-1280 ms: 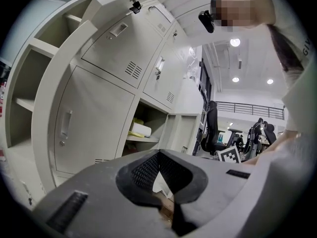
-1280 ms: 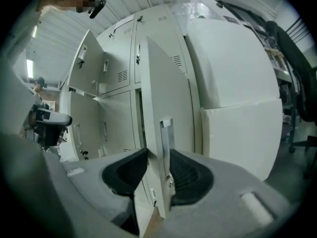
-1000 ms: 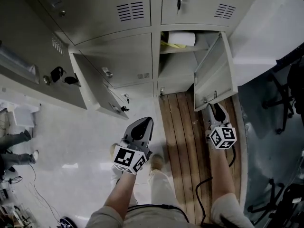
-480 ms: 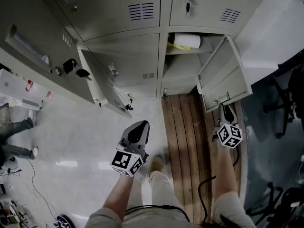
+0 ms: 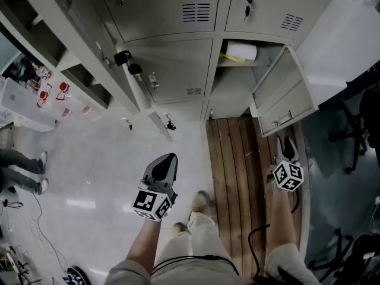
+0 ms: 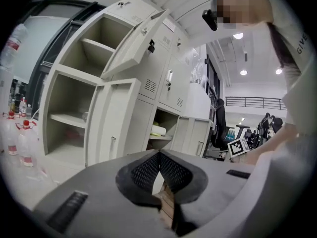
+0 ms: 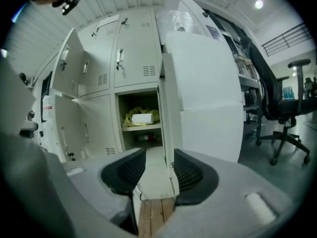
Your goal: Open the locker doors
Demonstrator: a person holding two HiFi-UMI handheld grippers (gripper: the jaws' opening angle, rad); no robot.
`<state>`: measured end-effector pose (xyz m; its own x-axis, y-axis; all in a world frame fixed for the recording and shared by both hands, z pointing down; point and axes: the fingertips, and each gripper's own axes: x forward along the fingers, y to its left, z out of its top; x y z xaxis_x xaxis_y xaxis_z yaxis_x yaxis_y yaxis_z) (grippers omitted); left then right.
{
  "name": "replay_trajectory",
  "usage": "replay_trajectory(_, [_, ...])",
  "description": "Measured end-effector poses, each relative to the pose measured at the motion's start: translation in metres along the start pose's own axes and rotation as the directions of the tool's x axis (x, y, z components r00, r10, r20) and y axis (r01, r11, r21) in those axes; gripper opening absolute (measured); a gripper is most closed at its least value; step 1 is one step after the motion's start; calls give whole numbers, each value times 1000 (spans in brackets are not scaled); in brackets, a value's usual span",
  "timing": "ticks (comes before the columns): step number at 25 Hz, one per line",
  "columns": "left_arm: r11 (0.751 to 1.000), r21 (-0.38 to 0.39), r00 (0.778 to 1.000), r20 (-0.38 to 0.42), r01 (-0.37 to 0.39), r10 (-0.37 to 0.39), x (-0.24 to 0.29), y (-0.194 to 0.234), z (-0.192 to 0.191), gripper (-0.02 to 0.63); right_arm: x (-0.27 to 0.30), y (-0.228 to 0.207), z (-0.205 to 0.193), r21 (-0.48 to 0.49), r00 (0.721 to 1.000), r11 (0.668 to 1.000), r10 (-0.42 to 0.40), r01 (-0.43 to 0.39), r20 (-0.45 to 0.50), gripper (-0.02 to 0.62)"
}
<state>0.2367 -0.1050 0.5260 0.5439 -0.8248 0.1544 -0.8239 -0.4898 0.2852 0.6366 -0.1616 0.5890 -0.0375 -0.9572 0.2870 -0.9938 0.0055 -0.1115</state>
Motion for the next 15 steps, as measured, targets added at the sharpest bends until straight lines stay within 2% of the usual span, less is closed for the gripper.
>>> replay_trajectory(4, [998, 3, 998, 25, -55, 55, -51, 11, 10, -2, -38, 39, 5, 6, 998, 999, 54, -54, 27, 161])
replay_trajectory(6, [997, 2, 996, 46, -77, 77, -79, 12, 19, -2, -59, 69, 11, 18, 993, 994, 108, -109, 39, 156])
replay_trajectory(8, [995, 2, 993, 70, -95, 95, -106, 12, 28, -2, -81, 107, 18, 15, 983, 984, 178, -179, 54, 120])
replay_trajectory(11, [993, 4, 988, 102, -121, 120, -150, 8, 42, -2, -118, 172, 34, -10, 949, 953, 303, -303, 83, 65])
replay_trajectory(15, [990, 11, 982, 126, -141, 139, -209, 1, 61, -2, -177, 254, 55, -48, 888, 895, 447, -444, 104, 26])
